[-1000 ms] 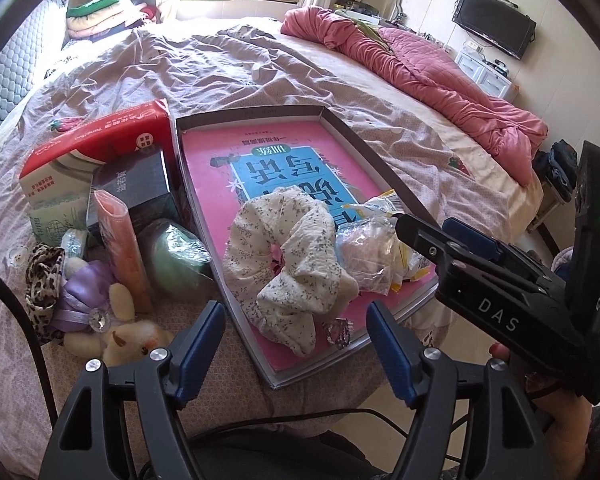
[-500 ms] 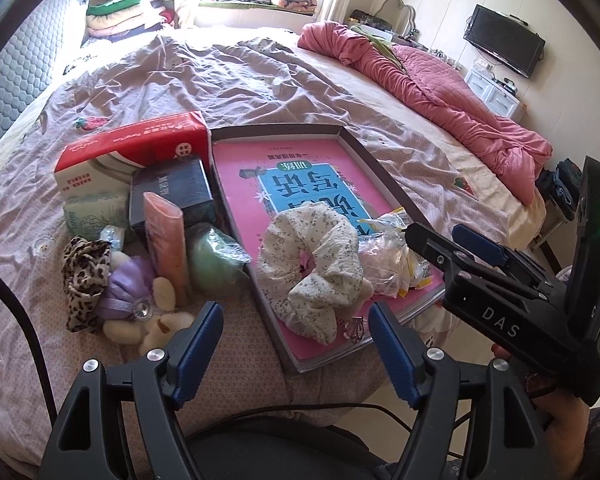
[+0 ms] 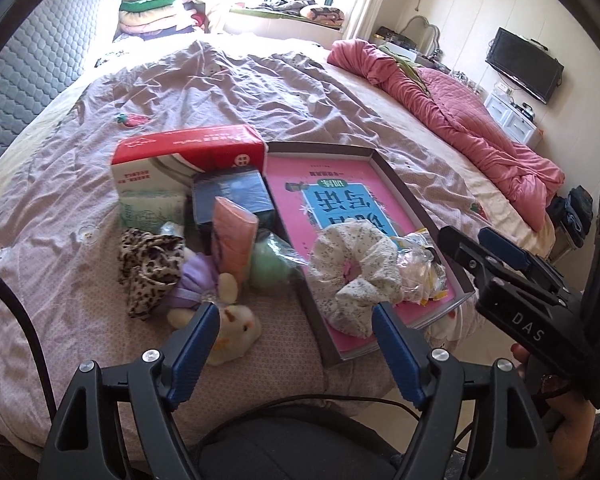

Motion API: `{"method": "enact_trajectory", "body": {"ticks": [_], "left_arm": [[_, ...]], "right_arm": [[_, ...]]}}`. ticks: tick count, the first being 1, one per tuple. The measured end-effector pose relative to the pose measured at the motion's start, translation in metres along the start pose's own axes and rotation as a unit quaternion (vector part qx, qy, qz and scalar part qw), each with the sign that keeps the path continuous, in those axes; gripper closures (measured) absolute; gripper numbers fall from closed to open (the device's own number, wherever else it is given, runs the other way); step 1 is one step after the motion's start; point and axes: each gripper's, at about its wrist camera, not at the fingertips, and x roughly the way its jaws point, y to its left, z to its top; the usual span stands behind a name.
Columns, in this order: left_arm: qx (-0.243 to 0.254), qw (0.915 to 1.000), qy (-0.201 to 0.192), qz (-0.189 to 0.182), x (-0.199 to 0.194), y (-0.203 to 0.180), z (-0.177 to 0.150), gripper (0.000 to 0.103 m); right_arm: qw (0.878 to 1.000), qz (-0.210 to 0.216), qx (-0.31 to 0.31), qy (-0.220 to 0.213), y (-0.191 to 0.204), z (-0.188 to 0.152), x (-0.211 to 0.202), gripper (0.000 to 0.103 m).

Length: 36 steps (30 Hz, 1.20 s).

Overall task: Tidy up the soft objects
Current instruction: 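Withdraw both tools from the tray back toward the pile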

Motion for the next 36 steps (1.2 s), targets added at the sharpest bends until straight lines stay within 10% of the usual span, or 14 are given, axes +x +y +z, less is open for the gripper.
{"method": "enact_trajectory", "body": {"ticks": [36], "left_arm": [[-0.072,0.9942,-0.042,0.068,-0.057,0.08,0.0,0.025]], "right_arm": [[0.997,0.036,-0.068,-0.03,0.062,0.029,-0.04,0.029]]}}
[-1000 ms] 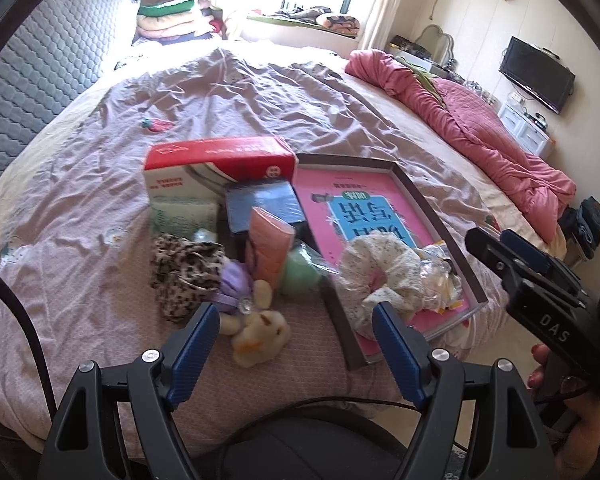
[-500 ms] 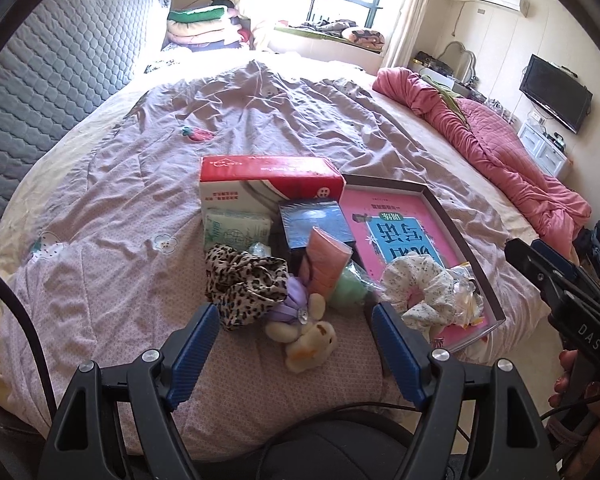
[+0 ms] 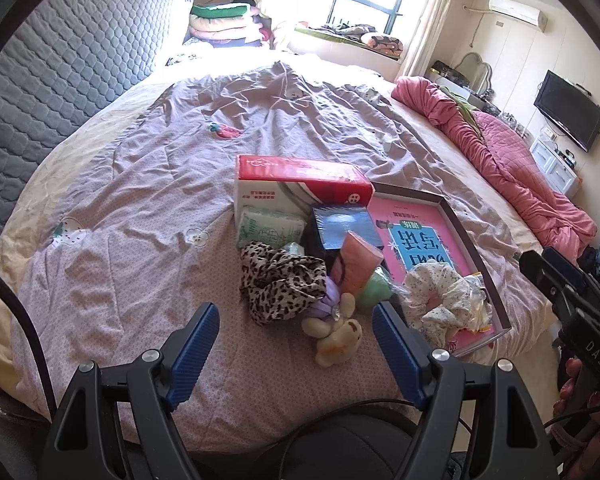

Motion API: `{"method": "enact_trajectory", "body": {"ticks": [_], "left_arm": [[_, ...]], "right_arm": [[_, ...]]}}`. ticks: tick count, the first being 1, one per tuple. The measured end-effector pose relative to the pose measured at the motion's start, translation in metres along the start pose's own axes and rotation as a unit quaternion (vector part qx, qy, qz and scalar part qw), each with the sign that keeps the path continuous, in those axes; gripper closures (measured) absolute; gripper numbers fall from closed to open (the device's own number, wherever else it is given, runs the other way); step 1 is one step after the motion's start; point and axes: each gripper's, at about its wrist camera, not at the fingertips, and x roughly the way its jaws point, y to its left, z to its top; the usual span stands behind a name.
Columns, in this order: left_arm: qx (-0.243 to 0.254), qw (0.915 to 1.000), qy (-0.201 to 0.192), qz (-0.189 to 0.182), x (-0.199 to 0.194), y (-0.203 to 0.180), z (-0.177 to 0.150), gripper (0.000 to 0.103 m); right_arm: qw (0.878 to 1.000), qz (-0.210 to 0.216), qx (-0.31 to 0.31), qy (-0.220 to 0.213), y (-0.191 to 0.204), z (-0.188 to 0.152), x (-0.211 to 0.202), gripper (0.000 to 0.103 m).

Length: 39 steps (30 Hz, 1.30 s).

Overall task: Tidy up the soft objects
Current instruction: 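Withdraw both tools from the tray back toward the pile, then grasp the leopard-print cloth with the left tool while the right tool grasps the white plush bunny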

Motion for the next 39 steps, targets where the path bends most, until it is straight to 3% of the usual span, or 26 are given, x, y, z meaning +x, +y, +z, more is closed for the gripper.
{"method": "enact_trajectory", "body": {"ticks": [11,22,32,39], "left_arm": [[-0.034,0.9993,-0.001,0.013,-0.003,0.038,0.0,0.025],[-0.058,0.9981,0.021,0.001,0.018,0.059,-0.012,0.025],[-0.061,0.9963,0.046,-0.04,0.052,0.05,-0.007,0.02],[-0.044,0.9932,0.094,-0.054,0.098,0.03,0.001,0.019]], "right_arm": [[0.999,0.023,-0.038,0.013,0.03,-0.005,0.006,0.029],[0.992,0.066,-0.081,0.064,0.063,-0.031,0.036,0.028],[0.986,0.089,-0.095,0.107,0.075,-0.047,0.07,0.028],[0.98,0.102,-0.096,0.139,0.079,-0.055,0.093,0.028]]}}
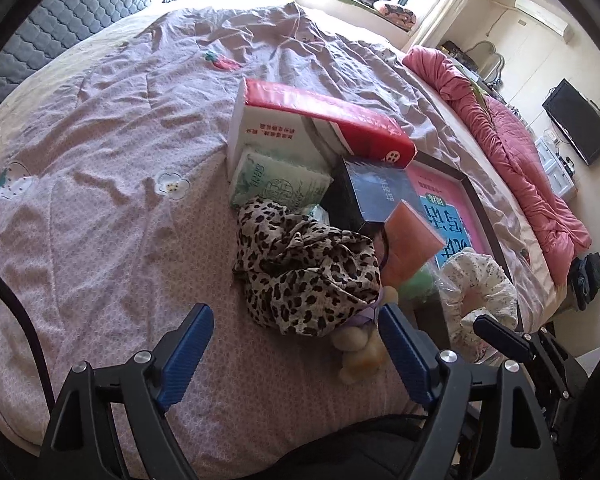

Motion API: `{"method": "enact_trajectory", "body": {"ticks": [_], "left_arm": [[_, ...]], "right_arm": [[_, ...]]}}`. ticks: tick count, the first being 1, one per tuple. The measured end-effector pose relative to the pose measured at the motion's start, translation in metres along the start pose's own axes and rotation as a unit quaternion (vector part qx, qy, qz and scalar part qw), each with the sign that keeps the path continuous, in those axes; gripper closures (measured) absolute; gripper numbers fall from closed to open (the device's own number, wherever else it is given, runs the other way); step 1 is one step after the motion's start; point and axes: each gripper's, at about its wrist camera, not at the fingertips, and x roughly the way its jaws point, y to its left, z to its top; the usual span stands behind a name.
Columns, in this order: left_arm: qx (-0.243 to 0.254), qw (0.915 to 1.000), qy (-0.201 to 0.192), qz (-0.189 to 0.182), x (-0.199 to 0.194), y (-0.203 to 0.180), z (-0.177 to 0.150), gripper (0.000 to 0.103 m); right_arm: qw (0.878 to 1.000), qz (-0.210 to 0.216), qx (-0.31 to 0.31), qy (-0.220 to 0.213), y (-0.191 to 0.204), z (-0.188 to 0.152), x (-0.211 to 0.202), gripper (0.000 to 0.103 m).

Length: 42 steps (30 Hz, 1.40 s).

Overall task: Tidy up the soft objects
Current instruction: 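Grasp the leopard-print cloth with the left tool while the right tool grasps the white plush bunny, then carry the leopard-print cloth with the left tool while the right tool carries the bunny over the tray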

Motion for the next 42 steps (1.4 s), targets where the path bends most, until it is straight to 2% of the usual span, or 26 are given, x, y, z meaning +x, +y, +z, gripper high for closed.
{"method": "enact_trajectory", "body": {"ticks": [6,9,11,19,20,22,23,28,32,42], "left_arm": [[0.003,0.9998,-0.004,-0.017,0.013,0.002,0.008,0.022],[-0.003,0.9994,-0.003,-0.034,0.016,0.008,0.011,0.03],[-0.006,0.9988,0.001,-0.049,0.021,0.012,0.012,0.041],[-0.023,0.9941,0.0,-0.106,0.024,0.025,0.011,0.068],[-0.024,0.9937,-0.004,-0.109,0.023,0.027,0.01,0.072],[-0.024,0.9929,-0.013,-0.116,0.022,0.028,0.009,0.08],[-0.023,0.9929,-0.019,-0.115,0.02,0.028,0.008,0.085],[-0.031,0.9909,-0.051,-0.121,0.006,0.035,0.007,0.087],[-0.024,0.9909,-0.081,-0.104,-0.011,0.039,0.005,0.088],[-0.004,0.9926,-0.091,-0.079,-0.029,0.03,-0.004,0.088]], "right_arm": [[0.999,0.014,-0.021,0.021,0.012,0.003,0.024,0.028],[0.999,0.017,-0.035,0.028,0.02,0.005,0.035,0.028],[0.999,0.014,-0.04,0.032,0.023,0.007,0.043,0.028],[0.998,0.011,-0.045,0.051,0.029,0.01,0.067,0.029],[0.998,0.015,-0.044,0.052,0.029,0.011,0.069,0.031],[0.998,0.018,-0.042,0.051,0.028,0.011,0.072,0.05],[0.998,0.019,-0.04,0.051,0.027,0.011,0.072,0.05],[0.998,0.036,-0.025,0.04,0.021,0.01,0.068,0.054],[0.999,0.048,-0.013,0.021,0.015,0.011,0.056,0.055],[0.997,0.057,0.018,-0.045,-0.001,0.014,0.01,0.055]]}}
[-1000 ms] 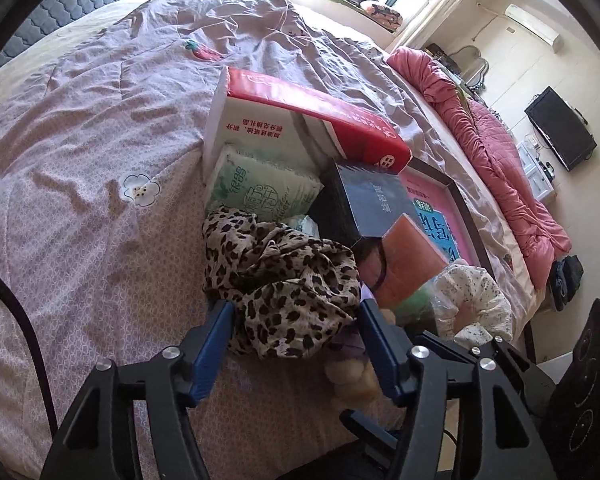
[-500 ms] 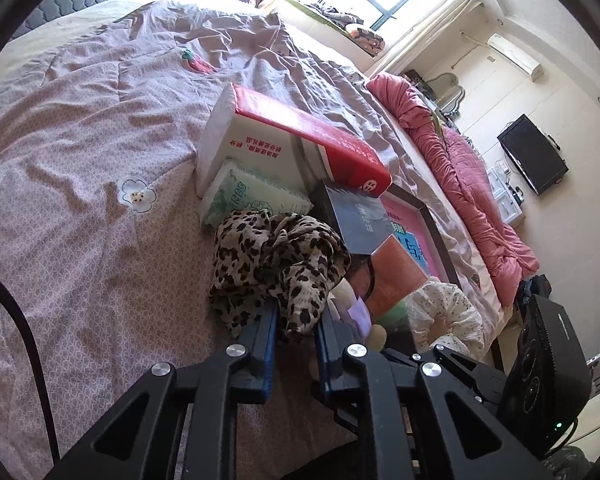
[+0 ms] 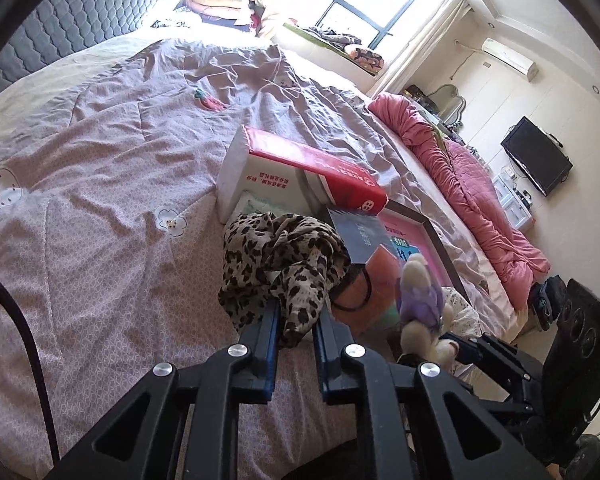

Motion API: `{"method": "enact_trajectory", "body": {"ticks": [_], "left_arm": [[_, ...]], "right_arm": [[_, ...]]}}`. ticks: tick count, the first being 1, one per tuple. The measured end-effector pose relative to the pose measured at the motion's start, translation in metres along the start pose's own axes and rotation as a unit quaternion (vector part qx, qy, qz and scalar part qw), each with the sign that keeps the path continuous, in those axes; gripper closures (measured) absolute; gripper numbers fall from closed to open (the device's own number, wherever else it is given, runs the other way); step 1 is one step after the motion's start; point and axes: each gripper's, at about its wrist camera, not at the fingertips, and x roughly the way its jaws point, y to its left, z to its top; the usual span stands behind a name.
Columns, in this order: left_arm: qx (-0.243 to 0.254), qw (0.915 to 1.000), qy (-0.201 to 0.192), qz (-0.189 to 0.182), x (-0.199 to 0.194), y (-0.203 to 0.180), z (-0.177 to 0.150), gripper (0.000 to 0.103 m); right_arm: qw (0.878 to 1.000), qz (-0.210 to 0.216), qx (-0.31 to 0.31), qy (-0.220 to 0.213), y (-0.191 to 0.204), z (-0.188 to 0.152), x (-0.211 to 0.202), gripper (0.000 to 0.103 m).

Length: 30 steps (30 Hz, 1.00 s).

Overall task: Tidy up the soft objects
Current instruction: 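Carry the leopard-print cloth with the left tool while the right tool carries the bunny over the tray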

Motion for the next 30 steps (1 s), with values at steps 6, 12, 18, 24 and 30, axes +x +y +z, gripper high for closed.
{"method": "enact_trajectory", "body": {"ticks": [6,12,18,24,30], "left_arm": [[0.021,0.9997,-0.007,0.011,-0.009,-0.016,-0.006,0.088],[0.043,0.9989,-0.002,0.02,-0.013,-0.032,-0.014,0.088],[0.06,0.9979,0.002,0.026,-0.018,-0.048,-0.02,0.088],[0.074,0.9968,-0.001,0.029,-0.025,-0.065,-0.024,0.088],[0.093,0.9952,0.001,0.032,-0.026,-0.082,-0.025,0.087]], "right_arm": [[1.0,-0.008,0.002,-0.025,-0.003,0.001,-0.022,0.055],[0.999,-0.008,0.012,-0.037,-0.008,0.001,-0.034,0.055],[0.999,-0.005,0.019,-0.048,-0.01,-0.001,-0.043,0.055],[0.998,-0.004,0.028,-0.058,-0.016,-0.001,-0.05,0.055],[0.996,-0.028,0.036,-0.075,-0.028,-0.002,-0.065,0.055]]}}
